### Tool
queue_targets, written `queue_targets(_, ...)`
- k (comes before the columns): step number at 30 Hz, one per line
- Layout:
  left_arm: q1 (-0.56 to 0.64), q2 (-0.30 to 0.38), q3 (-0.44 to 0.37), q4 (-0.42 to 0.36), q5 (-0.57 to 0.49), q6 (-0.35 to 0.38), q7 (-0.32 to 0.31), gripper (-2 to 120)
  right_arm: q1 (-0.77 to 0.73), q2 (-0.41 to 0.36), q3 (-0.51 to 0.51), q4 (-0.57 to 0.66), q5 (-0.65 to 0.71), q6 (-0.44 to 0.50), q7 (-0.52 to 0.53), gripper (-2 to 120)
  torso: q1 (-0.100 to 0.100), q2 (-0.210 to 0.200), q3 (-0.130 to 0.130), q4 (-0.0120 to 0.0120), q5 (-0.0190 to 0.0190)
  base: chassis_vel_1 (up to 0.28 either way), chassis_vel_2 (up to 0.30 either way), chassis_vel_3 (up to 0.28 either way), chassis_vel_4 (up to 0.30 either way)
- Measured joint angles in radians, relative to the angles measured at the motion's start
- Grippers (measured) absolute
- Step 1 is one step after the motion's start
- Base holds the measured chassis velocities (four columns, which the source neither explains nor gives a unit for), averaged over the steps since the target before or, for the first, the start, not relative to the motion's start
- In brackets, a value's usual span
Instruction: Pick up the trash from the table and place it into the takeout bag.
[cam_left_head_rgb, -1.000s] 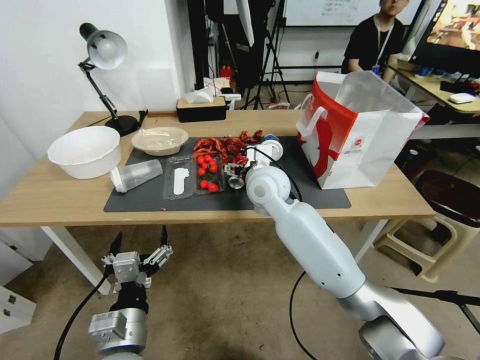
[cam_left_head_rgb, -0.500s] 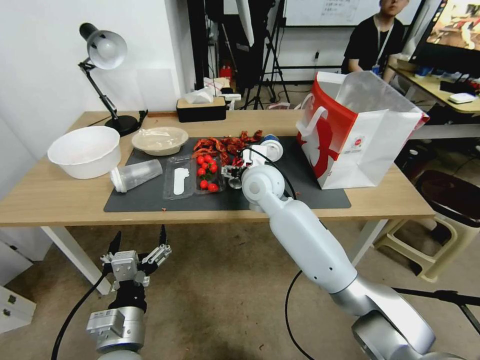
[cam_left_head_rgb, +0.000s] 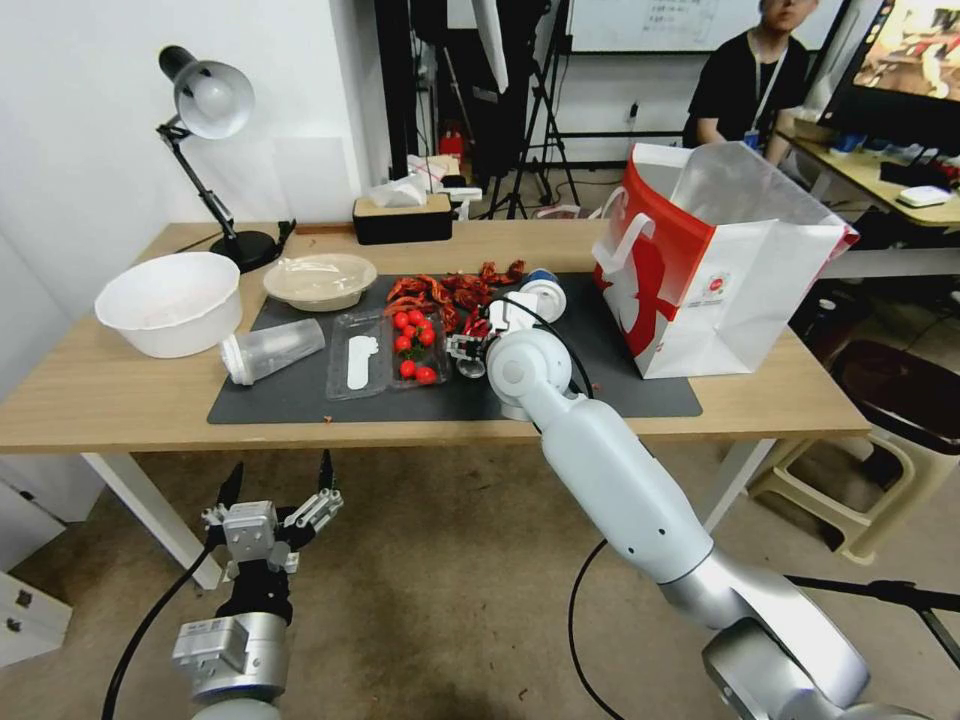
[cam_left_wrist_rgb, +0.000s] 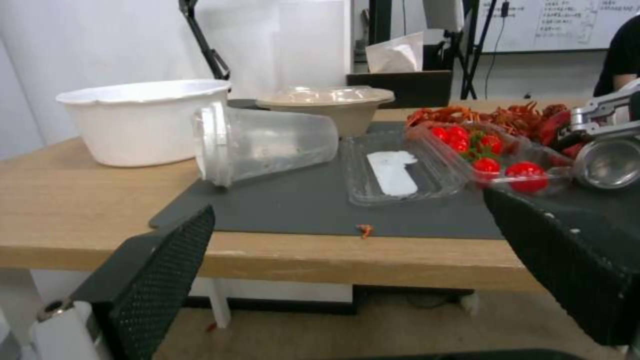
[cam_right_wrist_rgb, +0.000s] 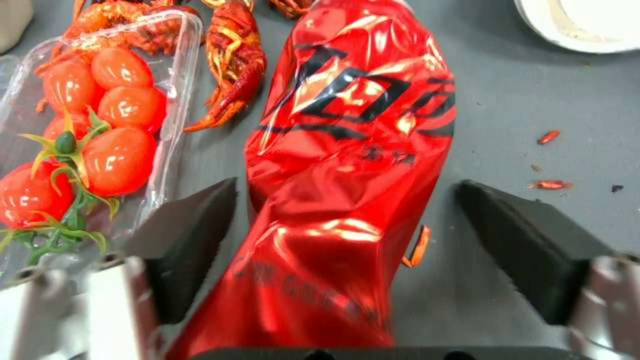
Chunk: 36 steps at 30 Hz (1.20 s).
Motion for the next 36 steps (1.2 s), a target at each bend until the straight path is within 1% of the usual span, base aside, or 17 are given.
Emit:
queue_targets(2, -0.002, 0.000, 0.001, 0.001, 0.000, 0.000, 0.000, 100, -0.001, -0.003, 0.002, 0.000, 0.002, 0.000, -0.001, 73, 0.000, 0.000, 0.000, -0.0001, 0.0000, 0.000, 0.000, 0.000, 0.000)
queue_targets(3, -0.002, 0.000, 0.001, 0.001, 0.000, 0.000, 0.000, 100, -0.001, -0.003, 0.002, 0.000, 0.002, 0.000, -0.001, 73, 0.000, 0.000, 0.000, -0.0001, 0.0000, 0.000, 0.000, 0.000, 0.000)
queue_targets(7, -0.004, 0.001, 0.001, 0.002, 0.000, 0.000, 0.000, 100, -0.005, -0.008, 0.005, 0.005, 0.004, 0.000, -0.002, 56, 0.000, 0.000, 0.000, -0.0002, 0.0000, 0.000, 0.000, 0.000, 0.000)
queue_targets(8, -0.004, 0.001, 0.001, 0.002, 0.000, 0.000, 0.000, 100, -0.005, -0.008, 0.005, 0.005, 0.004, 0.000, -0.002, 56, 0.000, 0.000, 0.000, -0.0002, 0.0000, 0.000, 0.000, 0.000, 0.000)
queue_targets(9, -0.004, 0.001, 0.001, 0.002, 0.001, 0.000, -0.001, 100, -0.010, -0.012, 0.008, 0.017, 0.003, 0.000, -0.005, 50, 0.000, 0.000, 0.000, 0.0002, 0.0000, 0.000, 0.000, 0.000, 0.000)
queue_targets(10, -0.004, 0.001, 0.001, 0.002, 0.001, 0.000, -0.001, 100, -0.010, -0.012, 0.008, 0.017, 0.003, 0.000, -0.005, 50, 0.000, 0.000, 0.000, 0.0002, 0.0000, 0.000, 0.000, 0.000, 0.000)
queue_targets(13, -0.003, 0.000, 0.002, 0.000, 0.004, 0.000, -0.002, 100, -0.023, -0.033, 0.010, 0.058, -0.023, 0.006, -0.023, 42, 0.000, 0.000, 0.000, 0.0003, 0.0001, 0.000, 0.000, 0.000, 0.000)
queue_targets(18, -0.001, -0.003, 0.002, -0.006, 0.006, -0.001, -0.003, 100, -0.040, -0.088, 0.010, 0.143, -0.094, 0.020, -0.070, 41, 0.000, 0.000, 0.000, 0.0000, 0.0002, 0.000, 0.000, 0.000, 0.000)
queue_targets(21, 0.000, -0.004, 0.001, -0.012, 0.007, -0.002, -0.003, 100, -0.046, -0.151, 0.018, 0.232, -0.195, 0.055, -0.168, 41, 0.000, 0.000, 0.000, 0.0000, 0.0003, 0.000, 0.000, 0.000, 0.000)
queue_targets(22, 0.000, -0.004, 0.001, -0.012, 0.007, -0.002, -0.003, 100, -0.046, -0.151, 0.018, 0.232, -0.195, 0.055, -0.168, 41, 0.000, 0.000, 0.000, 0.0000, 0.0003, 0.000, 0.000, 0.000, 0.000)
queue_targets(23, 0.001, -0.005, 0.000, -0.014, 0.007, -0.002, -0.004, 100, -0.044, -0.173, 0.026, 0.261, -0.239, 0.074, -0.209, 41, 0.000, 0.000, 0.000, 0.0000, 0.0003, 0.000, 0.000, 0.000, 0.000)
queue_targets(25, 0.003, -0.006, -0.003, -0.015, 0.008, -0.005, -0.004, 100, -0.021, -0.226, 0.070, 0.325, -0.331, 0.114, -0.280, 41, 0.000, 0.000, 0.000, -0.0001, 0.0001, 0.000, 0.000, 0.000, 0.000)
queue_targets(27, 0.004, -0.007, -0.003, -0.017, 0.008, -0.007, -0.003, 100, -0.010, -0.244, 0.089, 0.347, -0.349, 0.124, -0.297, 41, 0.000, 0.000, 0.000, -0.0001, 0.0000, 0.000, 0.000, 0.000, 0.000)
queue_targets(30, 0.009, -0.009, -0.004, -0.027, 0.007, -0.007, 0.006, 100, 0.038, -0.308, 0.173, 0.393, -0.342, 0.150, -0.344, 41, 0.000, 0.000, 0.000, -0.0001, 0.0002, 0.000, 0.000, 0.000, 0.000)
queue_targets(31, 0.009, -0.009, -0.004, -0.027, 0.007, -0.007, 0.006, 100, 0.038, -0.308, 0.173, 0.393, -0.342, 0.150, -0.344, 41, 0.000, 0.000, 0.000, -0.0001, 0.0002, 0.000, 0.000, 0.000, 0.000)
queue_targets(35, 0.010, -0.012, 0.000, -0.039, 0.006, -0.004, 0.009, 100, 0.087, -0.391, 0.276, 0.371, -0.302, 0.169, -0.370, 41, 0.000, 0.000, 0.000, 0.0000, 0.0004, 0.000, 0.000, 0.000, 0.000)
queue_targets(36, 0.010, -0.012, 0.000, -0.039, 0.006, -0.004, 0.009, 100, 0.087, -0.391, 0.276, 0.371, -0.302, 0.169, -0.370, 41, 0.000, 0.000, 0.000, 0.0000, 0.0004, 0.000, 0.000, 0.000, 0.000)
